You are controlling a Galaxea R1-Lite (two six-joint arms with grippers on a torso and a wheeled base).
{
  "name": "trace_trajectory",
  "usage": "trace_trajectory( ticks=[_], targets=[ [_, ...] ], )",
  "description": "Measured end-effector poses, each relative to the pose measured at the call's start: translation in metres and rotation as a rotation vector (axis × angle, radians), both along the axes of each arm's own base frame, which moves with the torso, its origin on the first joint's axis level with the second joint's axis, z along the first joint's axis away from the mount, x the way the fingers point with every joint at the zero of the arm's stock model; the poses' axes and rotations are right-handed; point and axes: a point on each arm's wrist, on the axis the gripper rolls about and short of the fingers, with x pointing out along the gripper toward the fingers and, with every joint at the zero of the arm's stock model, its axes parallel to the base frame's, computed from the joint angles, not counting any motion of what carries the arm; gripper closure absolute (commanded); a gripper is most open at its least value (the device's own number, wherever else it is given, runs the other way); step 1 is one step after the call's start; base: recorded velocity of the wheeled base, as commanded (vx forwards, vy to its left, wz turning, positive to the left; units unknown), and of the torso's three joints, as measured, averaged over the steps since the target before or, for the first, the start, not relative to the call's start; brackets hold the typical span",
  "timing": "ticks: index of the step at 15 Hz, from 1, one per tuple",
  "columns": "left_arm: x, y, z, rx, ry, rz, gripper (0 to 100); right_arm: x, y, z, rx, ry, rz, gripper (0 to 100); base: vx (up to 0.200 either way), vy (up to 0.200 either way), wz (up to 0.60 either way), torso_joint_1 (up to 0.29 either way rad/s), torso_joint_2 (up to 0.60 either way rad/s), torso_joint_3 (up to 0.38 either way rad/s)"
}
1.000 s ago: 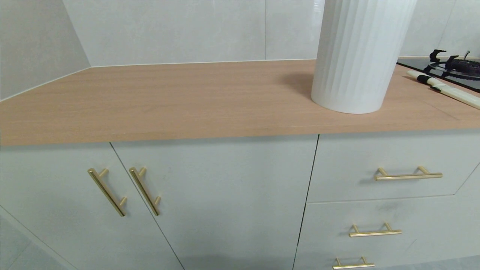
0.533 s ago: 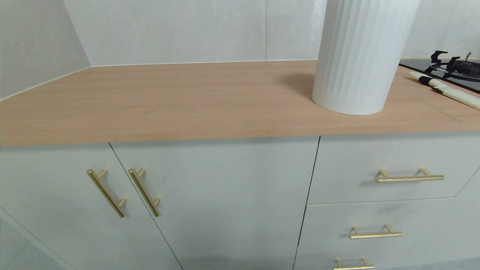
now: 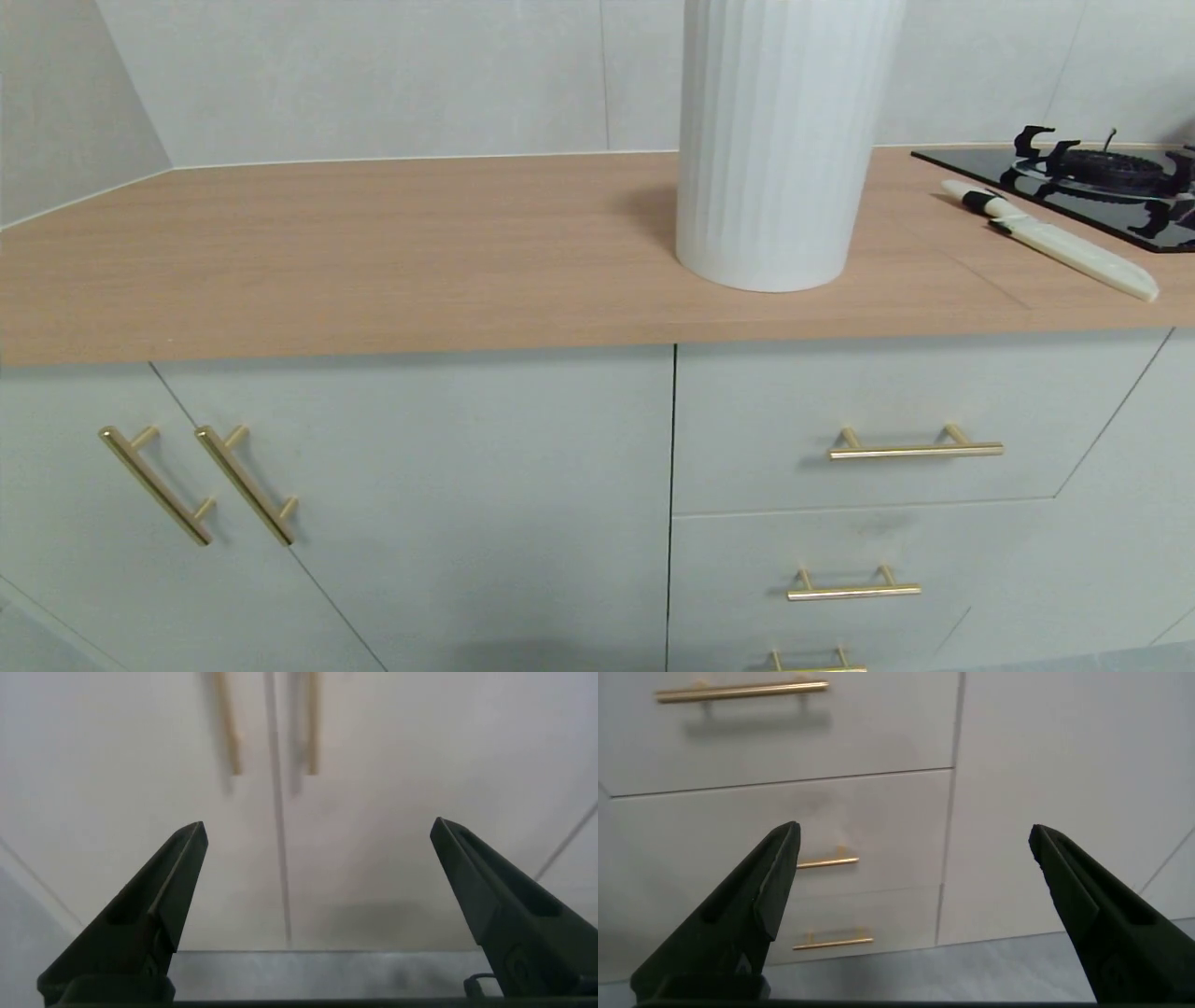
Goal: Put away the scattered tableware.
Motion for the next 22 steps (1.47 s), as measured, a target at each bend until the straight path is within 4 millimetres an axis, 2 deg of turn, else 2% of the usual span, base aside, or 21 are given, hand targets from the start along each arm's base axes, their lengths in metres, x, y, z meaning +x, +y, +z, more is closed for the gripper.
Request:
trace_trajectory(
  ticks=[1,11,14,22],
  targets=[
    [0.0,0.0,0.0,0.0,-0.001,0.0,0,0.0,0.0,0.0,0.0,0.0,0.0,0,0.0,-0.2,0.0,0.002,0.0,0.002],
    [0.0,0.0,0.0,0.0,0.0,0.0,0,0.0,0.0,0.0,0.0,0.0,-0.001,0,0.0,0.0,0.0,0.0,0.0,0.0],
    [0.0,0.0,-0.0001,-0.001,0.0,0.001,0,0.0,0.0,0.0,0.0,0.0,0.0,0,0.2,0.0,0.0,-0.004,0.0,0.009],
    [0.0,0.0,0.0,-0.001,-0.001,0.0,0,0.0,0.0,0.0,-0.001,0.0,0.0,0,0.0,0.0,0.0,0.0,0.0,0.0]
  ],
)
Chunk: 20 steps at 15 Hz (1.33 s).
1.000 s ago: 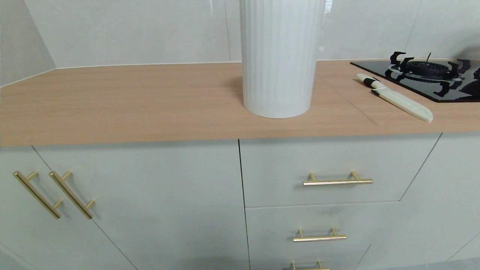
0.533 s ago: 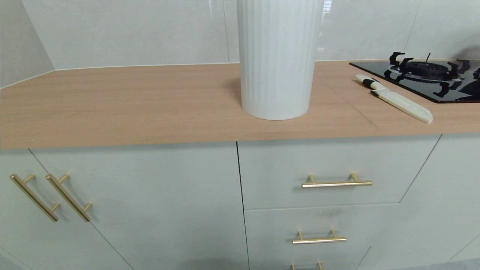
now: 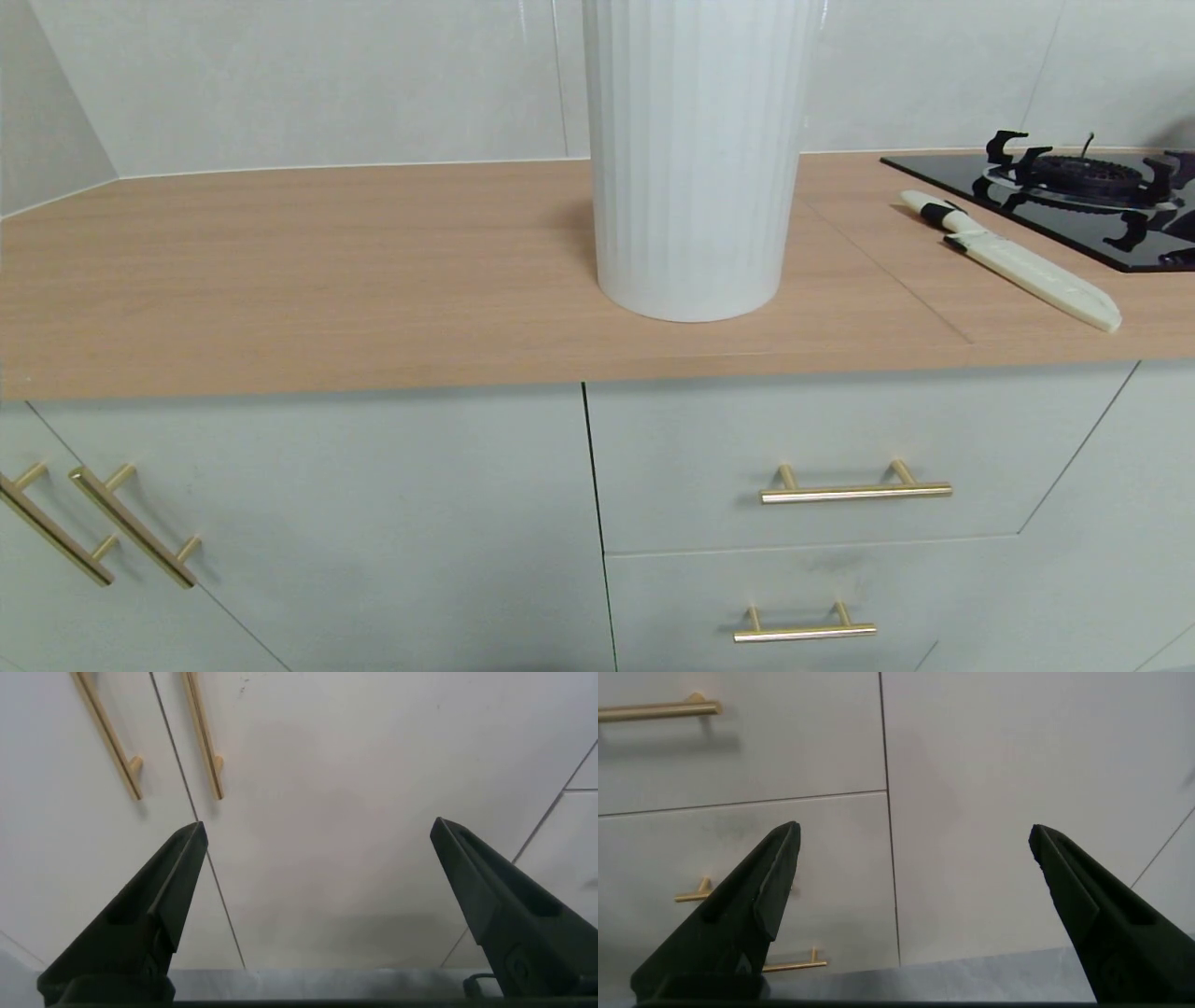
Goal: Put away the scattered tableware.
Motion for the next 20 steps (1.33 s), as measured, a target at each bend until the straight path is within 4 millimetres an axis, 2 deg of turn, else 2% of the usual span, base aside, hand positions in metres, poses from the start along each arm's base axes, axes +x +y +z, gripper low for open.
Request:
trace_trajectory(
  ticks=[11,15,20],
  targets=[
    [0.0,0.0,0.0,0.0,0.0,0.0,0,0.0,0.0,0.0,0.0,0.0,0.0,0,0.0,0.0,0.0,0.0,0.0,0.0],
    [0.0,0.0,-0.0003,0.0,0.002,-0.001,0,0.0,0.0,0.0,0.0,0.0,0.0,0,0.0,0.0,0.0,0.072,-0.21,-0.264],
    [0.0,0.0,0.0,0.0,0.0,0.0,0,0.0,0.0,0.0,0.0,0.0,0.0,0,0.0,0.0,0.0,0.133,-0.52,-0.306]
  ],
)
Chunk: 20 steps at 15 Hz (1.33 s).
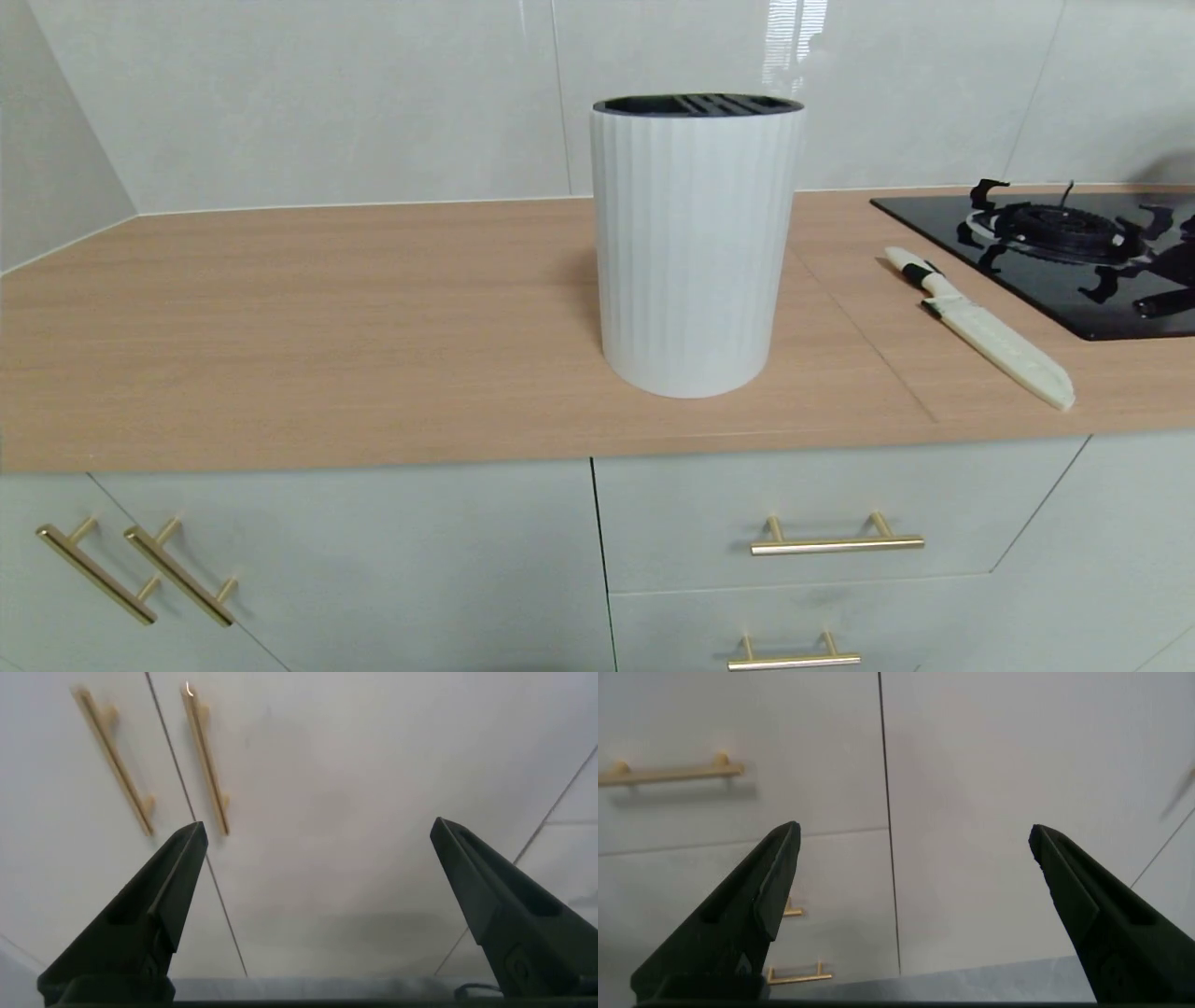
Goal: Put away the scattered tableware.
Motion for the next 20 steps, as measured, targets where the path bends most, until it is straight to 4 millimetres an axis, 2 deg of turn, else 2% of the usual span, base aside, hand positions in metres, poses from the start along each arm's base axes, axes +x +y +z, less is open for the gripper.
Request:
trace_trajectory(
  ticks=[10,20],
  targets=[
    [0.0,0.0,-0.0001,0.0,0.001,0.0,0,0.0,0.0,0.0,0.0,0.0,0.0,0,0.0,0.0,0.0,0.188,-0.48,-0.294],
    [0.0,0.0,0.0,0.0,0.0,0.0,0,0.0,0.0,0.0,0.0,0.0,0.0,0,0.0,0.0,0.0,0.238,-0.53,-0.297]
  ],
)
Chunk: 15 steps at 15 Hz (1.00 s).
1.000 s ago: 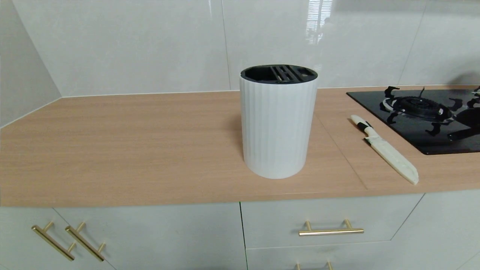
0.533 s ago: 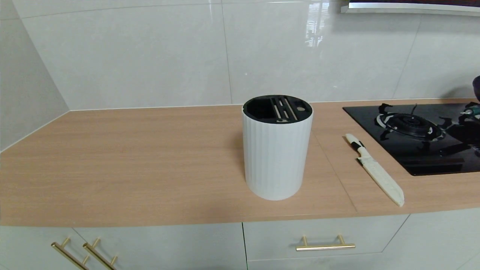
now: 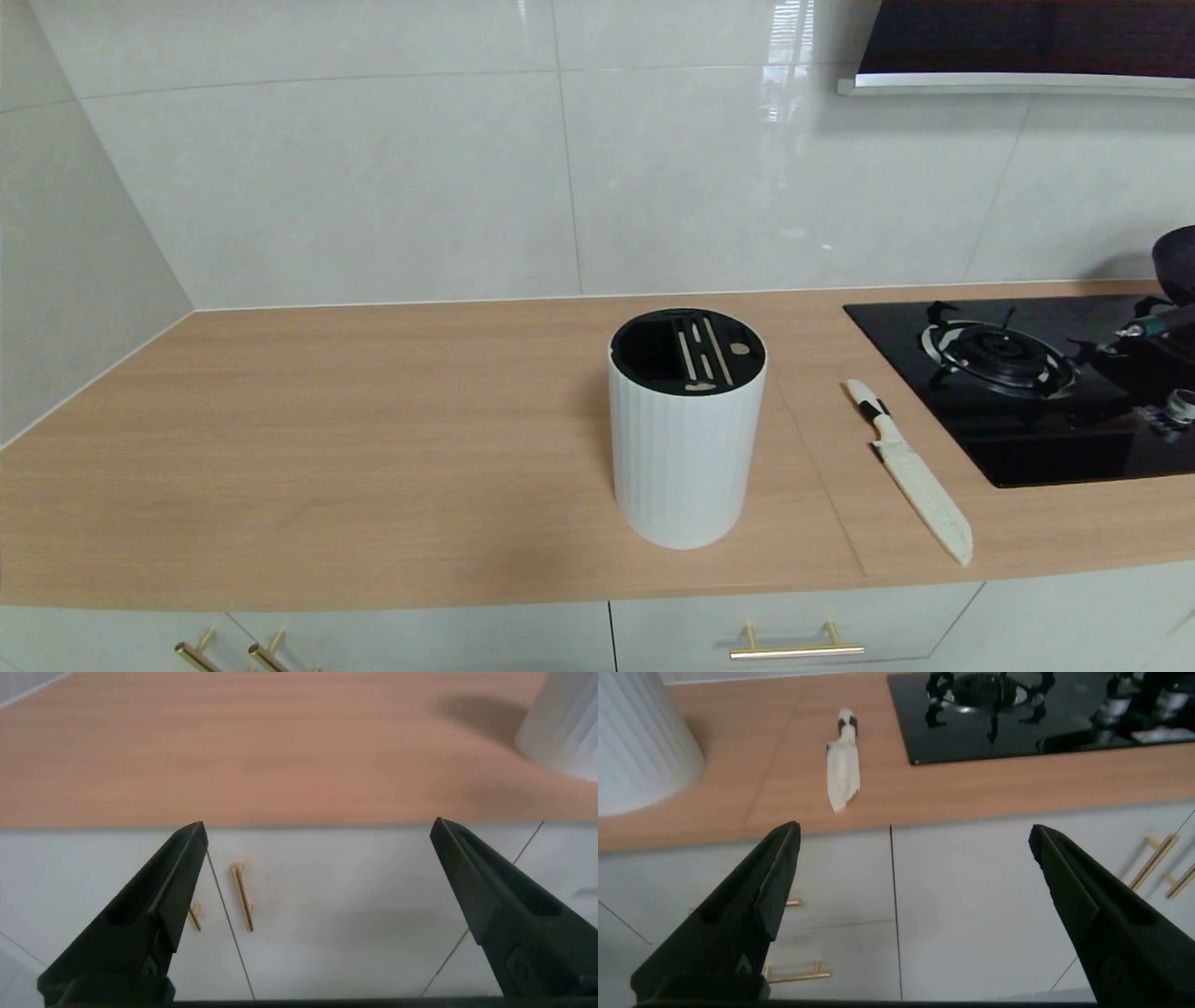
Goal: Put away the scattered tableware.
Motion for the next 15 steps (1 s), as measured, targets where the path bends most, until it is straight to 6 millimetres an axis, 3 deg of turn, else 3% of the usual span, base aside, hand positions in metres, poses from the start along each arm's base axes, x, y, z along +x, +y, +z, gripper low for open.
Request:
trace_trajectory(
  ticks=[7,15],
  targets=[
    [0.0,0.0,0.0,0.0,0.0,0.0,0,0.0,0.0,0.0,0.0,0.0,0.0,0,0.0,0.0,0.0,0.248,-0.54,-0.288],
    [0.0,0.0,0.0,0.0,0.0,0.0,0,0.0,0.0,0.0,-0.002,0.0,0.0,0,0.0,0.0,0.0,0.012,-0.02,-0.012]
  ],
)
